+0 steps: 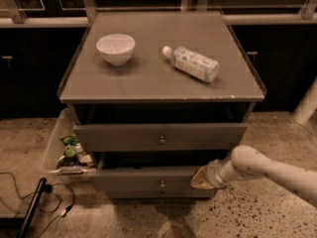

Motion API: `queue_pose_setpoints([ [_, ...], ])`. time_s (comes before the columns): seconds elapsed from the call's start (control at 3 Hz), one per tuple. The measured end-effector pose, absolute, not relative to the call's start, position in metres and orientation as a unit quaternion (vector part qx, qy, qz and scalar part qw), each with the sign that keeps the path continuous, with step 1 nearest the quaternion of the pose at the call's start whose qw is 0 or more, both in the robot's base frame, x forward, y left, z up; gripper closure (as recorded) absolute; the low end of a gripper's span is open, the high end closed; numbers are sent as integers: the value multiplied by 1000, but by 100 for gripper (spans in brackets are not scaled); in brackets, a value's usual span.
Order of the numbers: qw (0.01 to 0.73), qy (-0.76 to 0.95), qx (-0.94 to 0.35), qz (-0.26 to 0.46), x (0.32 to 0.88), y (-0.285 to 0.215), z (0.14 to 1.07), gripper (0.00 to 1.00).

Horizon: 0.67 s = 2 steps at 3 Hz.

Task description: Close middle drawer

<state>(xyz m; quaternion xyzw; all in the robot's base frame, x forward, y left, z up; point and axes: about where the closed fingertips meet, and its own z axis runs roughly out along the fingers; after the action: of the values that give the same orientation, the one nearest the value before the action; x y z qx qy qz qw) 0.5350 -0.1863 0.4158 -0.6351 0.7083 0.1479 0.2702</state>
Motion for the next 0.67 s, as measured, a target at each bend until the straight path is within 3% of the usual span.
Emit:
queue_pose_setpoints([
  [0.33, 270, 708, -635, 148, 535, -186, 416, 85],
  [0.67, 270, 708, -635, 148, 535, -186, 416, 62],
])
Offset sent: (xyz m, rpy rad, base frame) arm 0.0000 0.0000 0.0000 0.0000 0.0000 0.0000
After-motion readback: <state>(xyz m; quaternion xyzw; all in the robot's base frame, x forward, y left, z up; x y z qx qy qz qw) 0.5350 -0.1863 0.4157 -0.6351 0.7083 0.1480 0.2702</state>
